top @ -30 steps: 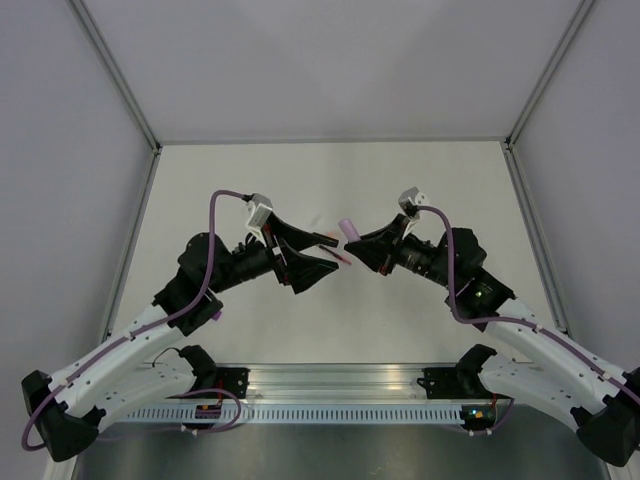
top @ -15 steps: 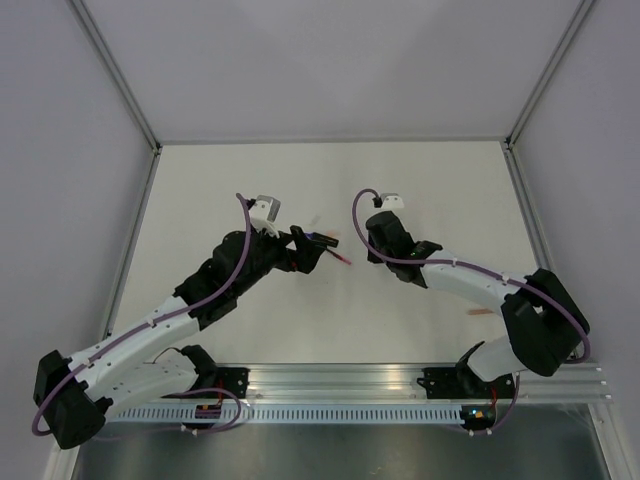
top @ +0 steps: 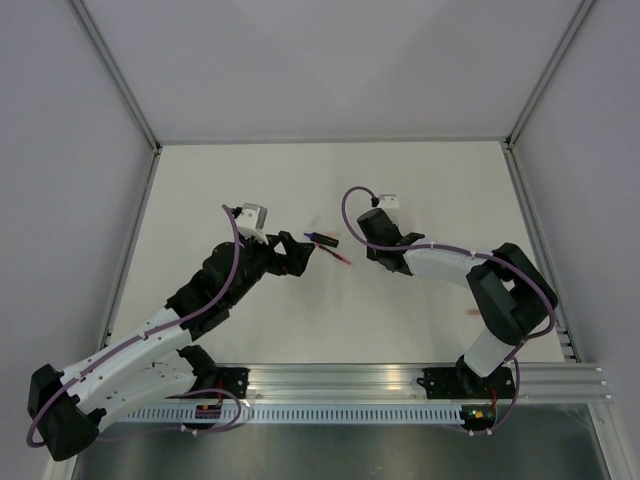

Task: Insert the pens into the pen caps

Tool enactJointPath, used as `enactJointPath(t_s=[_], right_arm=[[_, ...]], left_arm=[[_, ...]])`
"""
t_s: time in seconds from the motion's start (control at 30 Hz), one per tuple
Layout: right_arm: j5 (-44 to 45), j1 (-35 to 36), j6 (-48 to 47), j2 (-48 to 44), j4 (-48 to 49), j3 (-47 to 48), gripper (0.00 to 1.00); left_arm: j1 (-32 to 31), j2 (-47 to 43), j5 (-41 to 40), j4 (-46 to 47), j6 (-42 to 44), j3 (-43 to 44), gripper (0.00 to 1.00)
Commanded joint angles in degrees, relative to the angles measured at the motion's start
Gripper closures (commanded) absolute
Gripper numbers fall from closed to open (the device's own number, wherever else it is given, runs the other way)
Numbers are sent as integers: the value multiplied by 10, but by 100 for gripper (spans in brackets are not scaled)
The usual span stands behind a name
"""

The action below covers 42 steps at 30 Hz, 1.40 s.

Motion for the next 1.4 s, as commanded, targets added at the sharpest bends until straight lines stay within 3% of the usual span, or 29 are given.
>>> enactJointPath(t_s=[0.0, 0.4, 0.6, 1.17, 1.3, 1.37], right_arm=[[3, -6, -9, 9, 21, 11, 84], [-9, -7, -15, 64, 3, 38, 74], [8, -7, -15, 65, -6, 42, 61], [-8, -7, -19, -52, -13, 10, 54], [-113, -7, -64, -98, 3, -3, 54], [-123, -7, -48, -103, -3, -1, 55]], left_arm=[[-3, -15, -28, 30, 21, -10, 0], [-3, -13, -35, 31, 23, -12, 0], [-3, -11, -35, 32, 24, -11, 0], [-3, -20, -38, 31, 22, -17, 0], [-3, -26, -41, 28, 21, -16, 0], [-3, -33, -39, 30, 20, -18, 0]])
